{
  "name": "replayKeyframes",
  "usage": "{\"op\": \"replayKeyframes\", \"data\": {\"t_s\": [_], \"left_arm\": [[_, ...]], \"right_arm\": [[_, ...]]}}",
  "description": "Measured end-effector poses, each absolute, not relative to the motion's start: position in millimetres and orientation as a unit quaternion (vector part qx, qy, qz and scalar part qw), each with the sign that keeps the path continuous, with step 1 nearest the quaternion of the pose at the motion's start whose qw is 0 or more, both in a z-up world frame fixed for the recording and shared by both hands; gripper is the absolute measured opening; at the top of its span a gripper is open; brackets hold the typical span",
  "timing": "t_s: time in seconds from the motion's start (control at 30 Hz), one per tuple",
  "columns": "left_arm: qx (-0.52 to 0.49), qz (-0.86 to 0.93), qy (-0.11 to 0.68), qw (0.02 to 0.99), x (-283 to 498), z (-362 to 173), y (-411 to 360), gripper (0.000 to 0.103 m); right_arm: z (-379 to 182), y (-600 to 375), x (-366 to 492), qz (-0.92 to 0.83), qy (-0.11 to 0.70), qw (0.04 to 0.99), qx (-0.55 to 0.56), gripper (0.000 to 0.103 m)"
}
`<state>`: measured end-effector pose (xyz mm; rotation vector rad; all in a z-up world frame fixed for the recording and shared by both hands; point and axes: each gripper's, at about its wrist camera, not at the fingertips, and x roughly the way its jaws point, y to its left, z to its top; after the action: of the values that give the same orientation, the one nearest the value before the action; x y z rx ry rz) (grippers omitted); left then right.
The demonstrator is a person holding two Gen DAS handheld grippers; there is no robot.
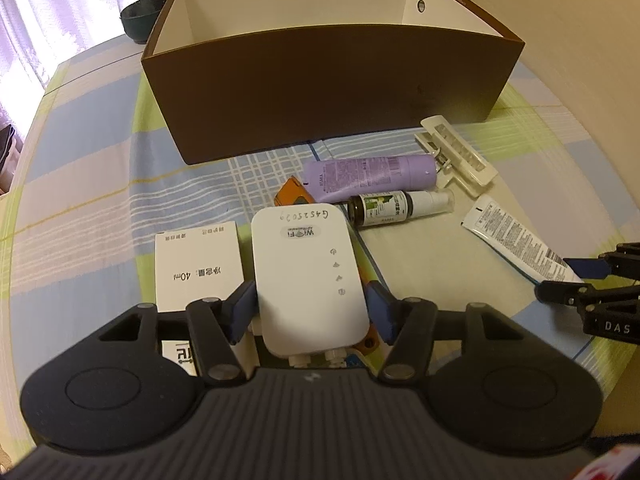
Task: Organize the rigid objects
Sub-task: 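Grasp the white WiFi extender with the left gripper while the right grasps the toothpaste tube, then lift the extender and toothpaste tube and carry them toward the brown box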
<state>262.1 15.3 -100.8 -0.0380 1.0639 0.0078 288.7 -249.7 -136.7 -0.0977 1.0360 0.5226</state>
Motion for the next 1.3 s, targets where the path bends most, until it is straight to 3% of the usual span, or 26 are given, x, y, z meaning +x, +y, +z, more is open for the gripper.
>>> {"op": "replayKeyframes", "data": {"t_s": [0.5,0.67,1.3], "left_arm": [[0.013,0.008,0.510,0.860,273.2,-112.2,6.9,0.054],[0.018,0.008,0.507,0.861,272.2,-111.9,5.3,0.054],[0.019,0.012,0.502,0.864,265.2,-105.4,2.5,0.054]], "right_arm": [[-142.7,-225.6,279.1,0.234,0.451,0.856,-0.094,0.040],[-143.1,-225.9,276.6,0.242,0.445,0.857,-0.093,0.032],[-125.7,-235.7,270.4,0.259,0.435,0.861,-0.053,0.031]]}}
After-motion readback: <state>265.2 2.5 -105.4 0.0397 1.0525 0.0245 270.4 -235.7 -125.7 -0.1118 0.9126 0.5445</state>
